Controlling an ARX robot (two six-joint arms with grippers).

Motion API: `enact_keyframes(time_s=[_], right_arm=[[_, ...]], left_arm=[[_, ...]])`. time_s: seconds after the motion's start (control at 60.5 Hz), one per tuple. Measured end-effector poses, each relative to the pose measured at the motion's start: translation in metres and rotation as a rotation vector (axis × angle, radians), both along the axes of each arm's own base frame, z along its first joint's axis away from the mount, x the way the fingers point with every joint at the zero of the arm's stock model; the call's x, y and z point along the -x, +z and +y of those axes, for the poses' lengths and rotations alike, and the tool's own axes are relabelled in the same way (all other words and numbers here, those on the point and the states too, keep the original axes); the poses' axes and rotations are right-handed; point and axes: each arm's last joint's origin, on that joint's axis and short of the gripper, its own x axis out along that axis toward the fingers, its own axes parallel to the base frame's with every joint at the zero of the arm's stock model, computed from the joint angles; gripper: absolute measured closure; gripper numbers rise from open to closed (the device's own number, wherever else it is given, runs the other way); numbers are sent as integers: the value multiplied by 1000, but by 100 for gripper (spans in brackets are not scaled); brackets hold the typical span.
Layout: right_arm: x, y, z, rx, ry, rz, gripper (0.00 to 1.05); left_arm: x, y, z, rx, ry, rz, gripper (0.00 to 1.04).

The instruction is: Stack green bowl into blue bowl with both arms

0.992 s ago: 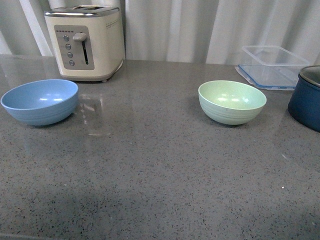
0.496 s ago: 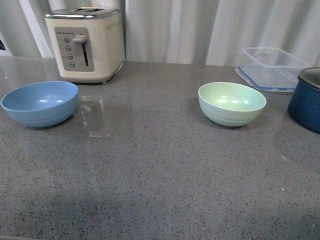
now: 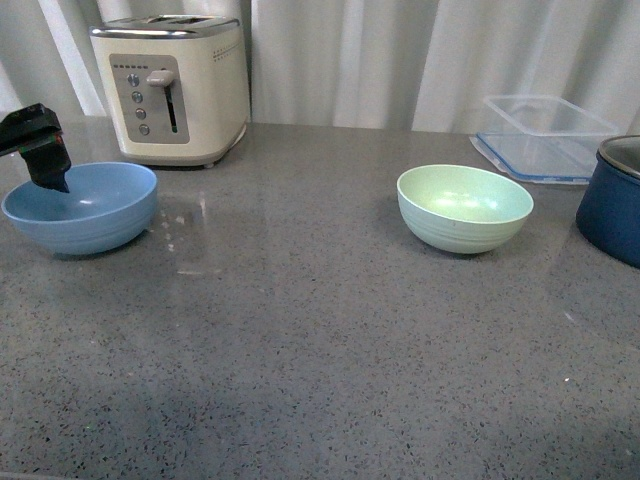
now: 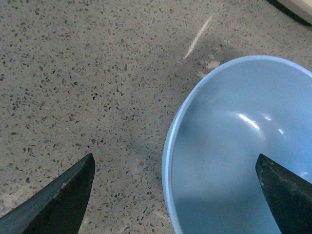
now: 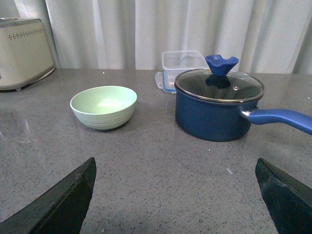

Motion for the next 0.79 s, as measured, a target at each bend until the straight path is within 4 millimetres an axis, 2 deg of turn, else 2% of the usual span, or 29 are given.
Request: enact_keyframes(time_s=[0.066, 0.099, 0.496, 0.645, 0.678, 0.793], right_arm=[[0, 0, 0, 0, 0, 0, 10], [0, 0, 0, 0, 0, 0, 10], [0, 0, 0, 0, 0, 0, 10], [0, 0, 0, 0, 0, 0, 10], [0, 0, 0, 0, 0, 0, 10], [0, 0, 0, 0, 0, 0, 10]], left_arm=[[-3, -3, -2, 2, -1, 12, 7], [-5, -5, -3, 1, 0, 19, 11], [-10, -11, -14, 10, -5, 52, 73], [-7, -4, -20, 47, -35, 48, 98], [-5, 0, -23, 57, -47, 42, 102], [1, 18, -37, 75, -84, 14, 101]])
